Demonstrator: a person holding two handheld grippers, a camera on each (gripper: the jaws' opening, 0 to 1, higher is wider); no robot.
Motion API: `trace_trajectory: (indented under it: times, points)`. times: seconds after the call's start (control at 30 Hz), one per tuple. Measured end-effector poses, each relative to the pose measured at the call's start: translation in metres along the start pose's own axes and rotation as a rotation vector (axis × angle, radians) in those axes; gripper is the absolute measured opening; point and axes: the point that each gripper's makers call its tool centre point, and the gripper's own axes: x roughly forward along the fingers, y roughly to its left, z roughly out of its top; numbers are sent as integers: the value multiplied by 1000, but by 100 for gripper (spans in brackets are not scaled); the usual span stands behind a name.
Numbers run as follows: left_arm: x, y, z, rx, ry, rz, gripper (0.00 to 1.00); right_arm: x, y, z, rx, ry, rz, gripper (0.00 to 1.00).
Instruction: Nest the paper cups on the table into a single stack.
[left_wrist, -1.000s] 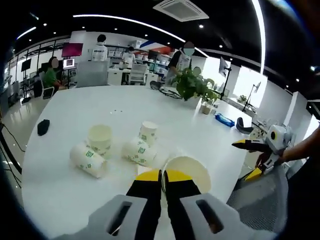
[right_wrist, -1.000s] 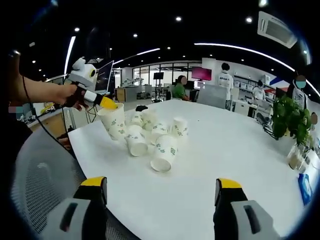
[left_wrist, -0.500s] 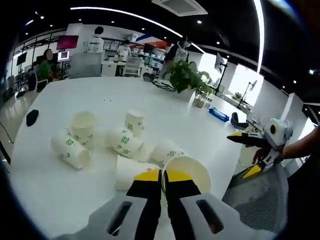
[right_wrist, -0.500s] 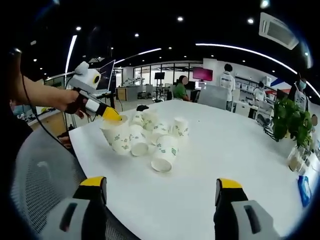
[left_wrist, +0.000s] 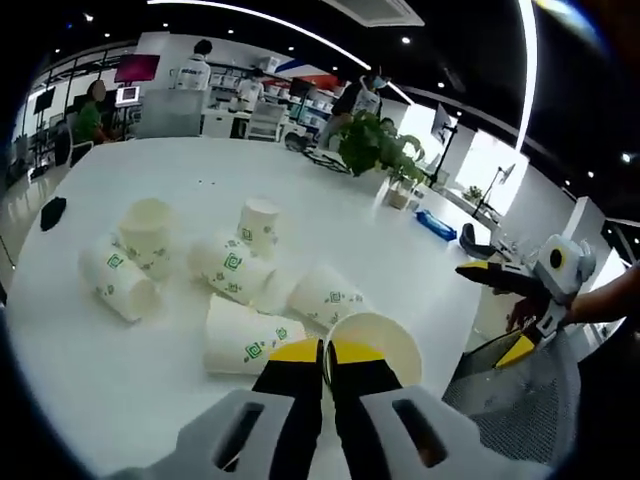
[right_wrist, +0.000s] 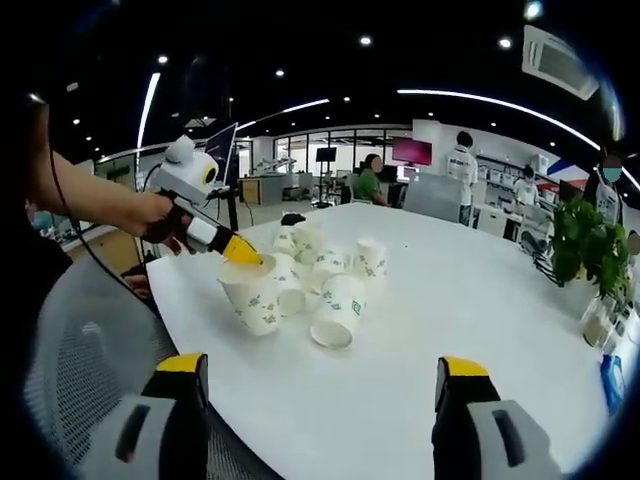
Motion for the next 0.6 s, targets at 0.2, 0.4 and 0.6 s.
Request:
trace_trajectory:
  times: [0.2, 0.4, 0.6]
  points:
    - [10, 3, -4, -21, 0, 8, 0, 0, 5, 4, 11, -18, 22, 100]
    - [14, 4, -4, -30, -4, 27, 0, 0, 7, 5, 2, -17, 28, 100]
    - [17, 4, -8, -45, -6, 31, 0, 0, 6, 5, 5, -13, 23, 100]
